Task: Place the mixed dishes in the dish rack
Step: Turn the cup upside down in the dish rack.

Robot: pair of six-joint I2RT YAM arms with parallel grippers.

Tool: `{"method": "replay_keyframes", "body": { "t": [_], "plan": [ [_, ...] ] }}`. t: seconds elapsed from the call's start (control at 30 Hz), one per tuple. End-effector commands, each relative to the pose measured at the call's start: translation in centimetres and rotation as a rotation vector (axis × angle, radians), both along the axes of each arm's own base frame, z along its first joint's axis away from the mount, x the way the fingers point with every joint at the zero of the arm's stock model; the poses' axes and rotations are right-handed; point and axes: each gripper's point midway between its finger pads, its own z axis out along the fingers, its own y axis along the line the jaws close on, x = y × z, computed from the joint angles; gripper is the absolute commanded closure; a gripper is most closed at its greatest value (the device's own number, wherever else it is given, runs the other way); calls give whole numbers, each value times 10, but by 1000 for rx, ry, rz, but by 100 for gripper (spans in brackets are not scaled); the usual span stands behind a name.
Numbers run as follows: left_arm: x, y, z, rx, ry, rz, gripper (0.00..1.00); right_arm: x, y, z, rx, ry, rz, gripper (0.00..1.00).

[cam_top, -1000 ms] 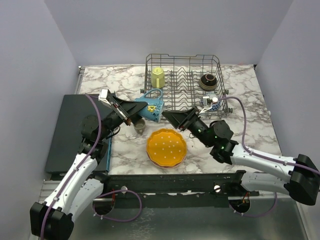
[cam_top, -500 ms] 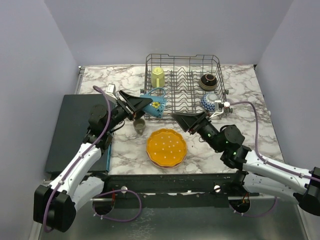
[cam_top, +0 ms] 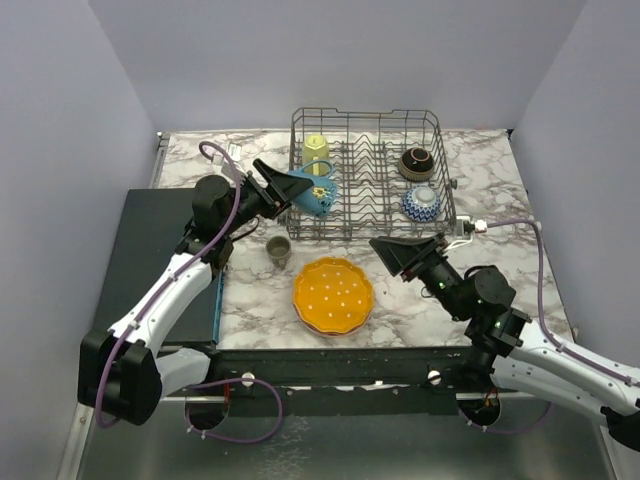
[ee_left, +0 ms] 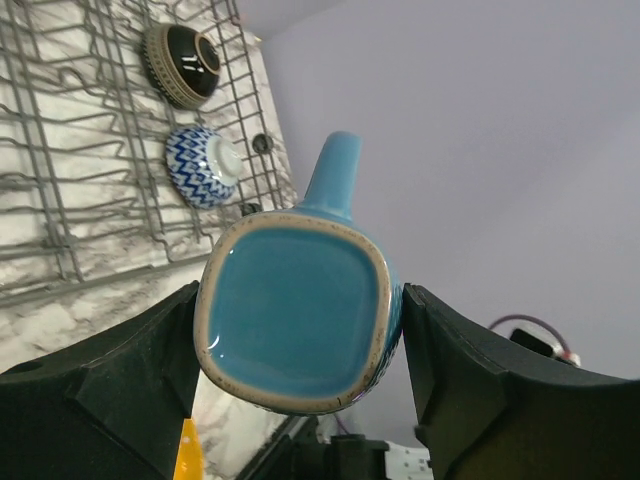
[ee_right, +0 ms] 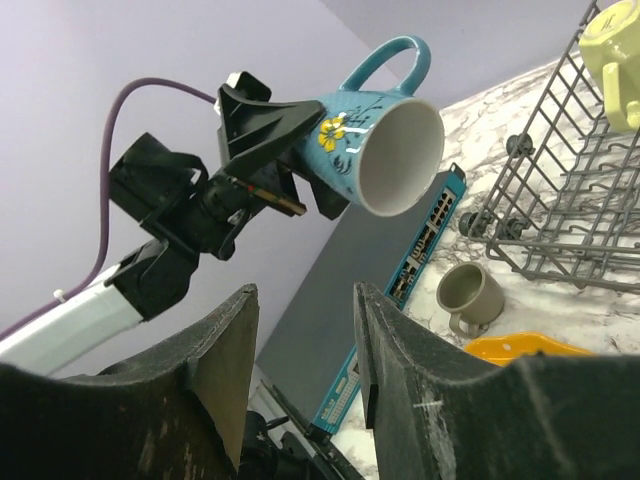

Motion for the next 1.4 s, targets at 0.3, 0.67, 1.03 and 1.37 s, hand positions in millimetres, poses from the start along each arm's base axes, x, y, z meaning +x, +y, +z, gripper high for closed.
{"method": "replay_keyframes", "body": {
  "t": [0.3, 0.67, 1.03, 1.37],
  "plan": [
    [64, -4, -10, 290, -139, 41, 78, -10, -22, -15, -98, -25, -26, 51],
    [99, -18, -37, 429, -174, 6, 82, -15, -37, -17, -109, -42, -50, 48],
    [127, -15, -71, 591, -176, 57, 83, -17, -40, -26, -136, -38, -54, 47],
    [146, -39, -106, 748, -182, 43, 85, -17, -42, -25, -159, -45, -60, 45]
  ]
}}
